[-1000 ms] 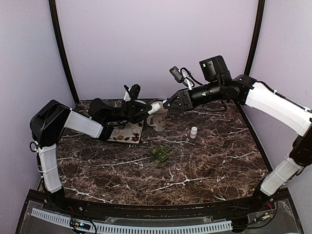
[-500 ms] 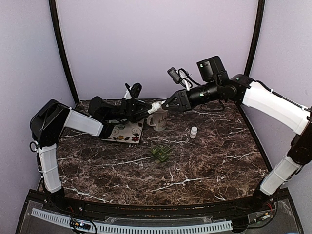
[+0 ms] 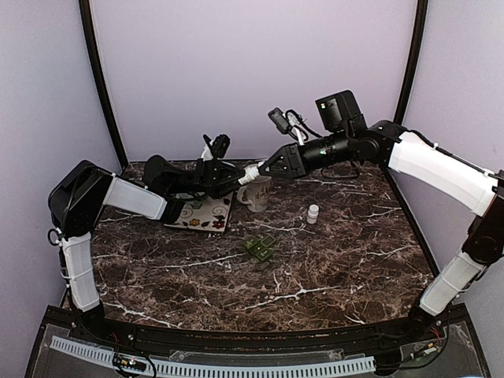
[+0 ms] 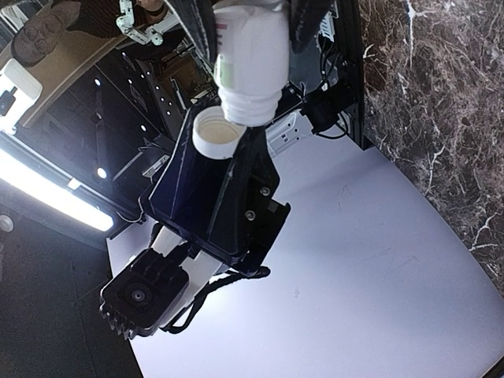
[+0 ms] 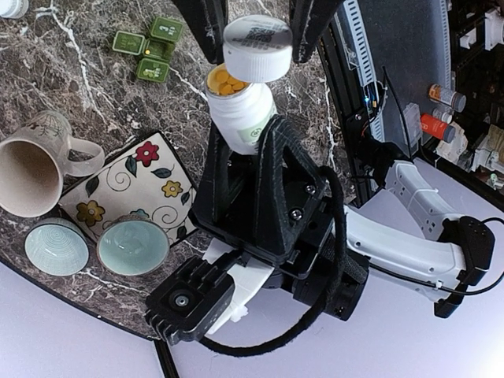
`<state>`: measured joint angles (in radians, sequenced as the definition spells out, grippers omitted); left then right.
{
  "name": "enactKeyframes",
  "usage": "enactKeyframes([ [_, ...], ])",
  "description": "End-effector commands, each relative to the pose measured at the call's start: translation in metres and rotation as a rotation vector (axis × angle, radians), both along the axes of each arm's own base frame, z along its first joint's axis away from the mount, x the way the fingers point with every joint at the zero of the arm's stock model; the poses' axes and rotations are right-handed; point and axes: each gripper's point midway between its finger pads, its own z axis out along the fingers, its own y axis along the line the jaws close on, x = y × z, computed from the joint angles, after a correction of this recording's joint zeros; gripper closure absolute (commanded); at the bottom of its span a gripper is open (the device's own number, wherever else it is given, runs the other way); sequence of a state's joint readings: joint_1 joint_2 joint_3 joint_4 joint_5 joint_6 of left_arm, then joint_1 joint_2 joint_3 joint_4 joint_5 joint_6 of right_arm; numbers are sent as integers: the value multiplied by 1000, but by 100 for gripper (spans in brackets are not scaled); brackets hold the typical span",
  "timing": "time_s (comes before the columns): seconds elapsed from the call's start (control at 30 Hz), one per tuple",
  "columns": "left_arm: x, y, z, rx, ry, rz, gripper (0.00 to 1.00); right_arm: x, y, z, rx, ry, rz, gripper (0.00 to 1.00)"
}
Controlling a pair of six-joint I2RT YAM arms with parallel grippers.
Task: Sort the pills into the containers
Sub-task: Close the lid of the pill bottle on the pill bottle.
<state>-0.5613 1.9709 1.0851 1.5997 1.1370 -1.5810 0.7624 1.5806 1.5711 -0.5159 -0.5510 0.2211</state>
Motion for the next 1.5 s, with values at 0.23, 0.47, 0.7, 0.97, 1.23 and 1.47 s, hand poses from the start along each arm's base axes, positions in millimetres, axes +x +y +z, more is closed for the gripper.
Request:
enactKeyframes([
  [0.23,-28,8,46,-110,-186,-30,100,0,9,13,55,-25,20,100],
  [0.47,-28,9,52,-119,-195,-30,100,-1,8,8,42,-23,22,100],
  [0.7,-29,9,56,-125,-201,-32,100,-2,8,4,39,-19,27,100],
  [0.97,-32,10,59,-123,-204,-41,100,2,13,-6,27,-1,36,100],
  [1.23,-35,10,59,-114,-209,-59,100,-5,15,-5,36,21,73,100],
  [1.47,-36,9,60,-102,-214,-80,100,-14,17,-7,29,56,132,100],
])
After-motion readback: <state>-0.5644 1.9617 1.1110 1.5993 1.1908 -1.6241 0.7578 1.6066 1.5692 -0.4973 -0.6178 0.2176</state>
